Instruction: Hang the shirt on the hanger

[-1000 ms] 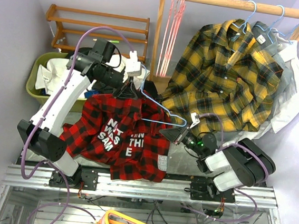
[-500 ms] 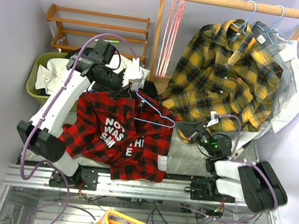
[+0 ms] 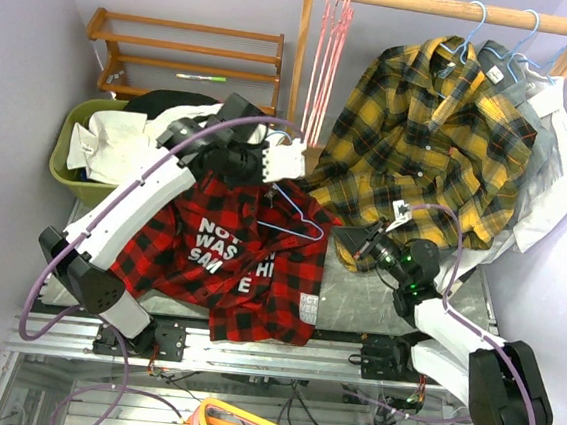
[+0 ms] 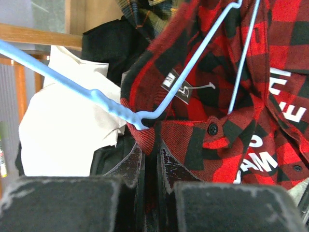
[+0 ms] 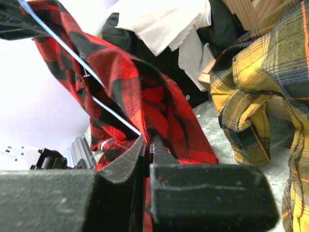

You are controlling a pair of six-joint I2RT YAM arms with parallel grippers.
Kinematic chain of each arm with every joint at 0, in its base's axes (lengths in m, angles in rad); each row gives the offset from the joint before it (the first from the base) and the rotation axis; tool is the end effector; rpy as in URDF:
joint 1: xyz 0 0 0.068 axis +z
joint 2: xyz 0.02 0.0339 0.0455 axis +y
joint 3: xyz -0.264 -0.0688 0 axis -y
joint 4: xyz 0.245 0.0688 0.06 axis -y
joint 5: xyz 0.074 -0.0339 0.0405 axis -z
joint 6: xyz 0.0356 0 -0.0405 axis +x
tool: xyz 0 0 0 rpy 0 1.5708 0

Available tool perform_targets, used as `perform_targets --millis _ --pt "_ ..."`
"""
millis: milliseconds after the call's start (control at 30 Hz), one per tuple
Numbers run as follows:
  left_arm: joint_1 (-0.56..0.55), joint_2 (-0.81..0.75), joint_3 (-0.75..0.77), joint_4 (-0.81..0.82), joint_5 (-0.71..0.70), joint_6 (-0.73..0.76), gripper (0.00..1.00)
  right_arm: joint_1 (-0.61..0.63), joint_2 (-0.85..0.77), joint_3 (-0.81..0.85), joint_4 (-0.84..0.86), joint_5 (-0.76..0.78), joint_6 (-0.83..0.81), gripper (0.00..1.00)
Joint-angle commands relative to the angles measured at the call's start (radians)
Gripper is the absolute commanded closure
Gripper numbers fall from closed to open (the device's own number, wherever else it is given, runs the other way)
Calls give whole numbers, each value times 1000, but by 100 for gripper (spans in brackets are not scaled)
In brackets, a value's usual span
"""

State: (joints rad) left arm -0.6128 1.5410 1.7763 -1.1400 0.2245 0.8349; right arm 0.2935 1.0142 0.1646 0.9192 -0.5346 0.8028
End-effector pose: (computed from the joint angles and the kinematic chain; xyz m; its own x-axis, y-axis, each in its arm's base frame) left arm 0.2438 -0.1811 0.4074 0.0673 0.8360 -0.5445 0.9287 0.1470 0.3405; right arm 0.1783 0.0728 0.2005 -0.4828 0.5007 -0.7185 -0.5588 0.4556 0.6929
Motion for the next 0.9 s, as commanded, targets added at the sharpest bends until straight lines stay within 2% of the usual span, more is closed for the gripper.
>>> perform_targets --millis 0,67,167,333,567,867 --pt "-79 -13 -20 114 -318 -90 93 -5 -46 123 -216 9 -65 100" --pt "-97 -15 -1 112 -299 -113 93 -3 -71 186 -397 48 -123 100" --pt "-101 -17 84 66 -199 -139 93 -4 -89 241 -552 125 -218 100" --pt "-102 -33 195 16 -107 -155 93 -16 -47 241 -554 143 -236 100" --pt "-102 -64 166 -4 -212 -118 93 -20 26 203 -480 153 -226 100" --pt "-105 -90 61 49 -402 -73 93 -48 25 250 -552 132 -237 100"
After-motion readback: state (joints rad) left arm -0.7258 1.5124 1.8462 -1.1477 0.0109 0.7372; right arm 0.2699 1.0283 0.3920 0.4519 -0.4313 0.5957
